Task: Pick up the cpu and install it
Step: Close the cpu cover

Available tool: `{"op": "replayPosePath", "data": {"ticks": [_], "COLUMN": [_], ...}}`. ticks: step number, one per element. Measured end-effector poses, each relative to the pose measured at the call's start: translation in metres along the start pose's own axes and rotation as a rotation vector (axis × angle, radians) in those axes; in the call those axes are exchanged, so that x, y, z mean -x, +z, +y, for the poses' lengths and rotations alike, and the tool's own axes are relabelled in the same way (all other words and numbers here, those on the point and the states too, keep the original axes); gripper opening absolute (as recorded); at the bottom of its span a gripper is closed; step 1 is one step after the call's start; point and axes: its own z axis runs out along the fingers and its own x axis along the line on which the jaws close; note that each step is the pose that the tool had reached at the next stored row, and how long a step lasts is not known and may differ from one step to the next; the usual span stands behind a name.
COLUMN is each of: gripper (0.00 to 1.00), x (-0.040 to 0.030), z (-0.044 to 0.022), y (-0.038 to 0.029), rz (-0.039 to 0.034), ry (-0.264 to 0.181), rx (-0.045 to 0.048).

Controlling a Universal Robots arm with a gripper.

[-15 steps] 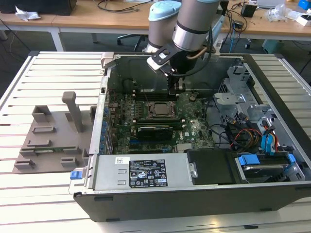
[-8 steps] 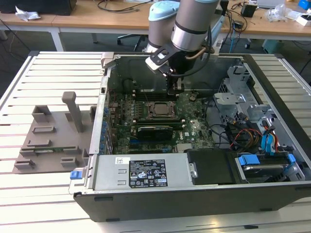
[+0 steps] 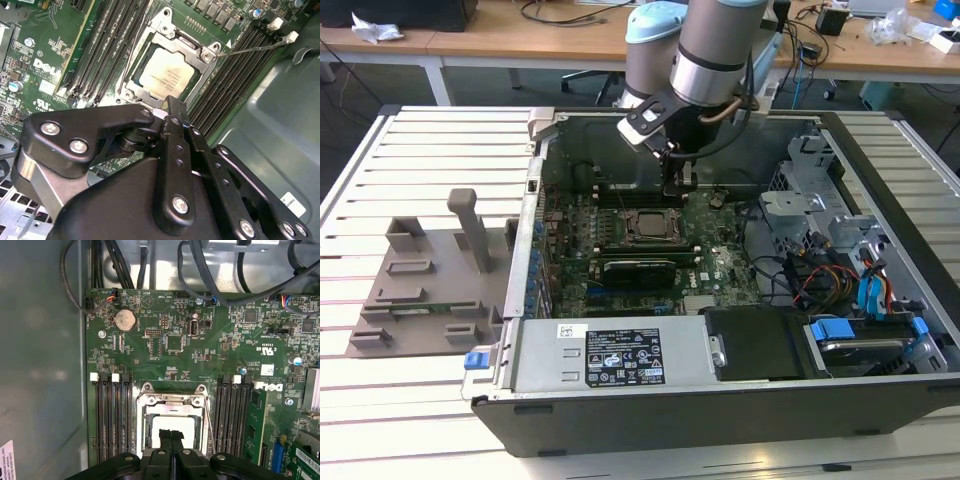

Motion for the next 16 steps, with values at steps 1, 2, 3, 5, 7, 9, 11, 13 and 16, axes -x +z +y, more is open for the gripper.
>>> {"op": "replayPosePath", "data": {"ticks": [1, 2, 3, 5, 7, 9, 11, 13, 16], "gripper": [0.11, 0.11, 0.11, 0.11, 0.11, 0.11, 0.11, 0.11, 0.11], "x": [0.0, 0.0, 0.0, 0.0, 0.0, -0.0001, -0.0001, -0.0001, -0.0001], "z": [-0.0004, -0.0006, -0.0008, -0.002, -0.003, -0.0041, -0.0046, -0.0052, -0.0062], "y": [0.0002, 0.0003, 0.0004, 0.0008, 0.0012, 0.0017, 0.002, 0.0023, 0.0028], "rz": [0.0, 0.0, 0.0, 0.0, 0.0, 0.0, 0.0, 0.0, -0.0001], "ry": [0.0, 0.0, 0.0, 0.0, 0.0, 0.0, 0.0, 0.0, 0.0], "rx": [0.0, 0.0, 0.0, 0.0, 0.0, 0.0, 0.0, 0.0, 0.0]}}
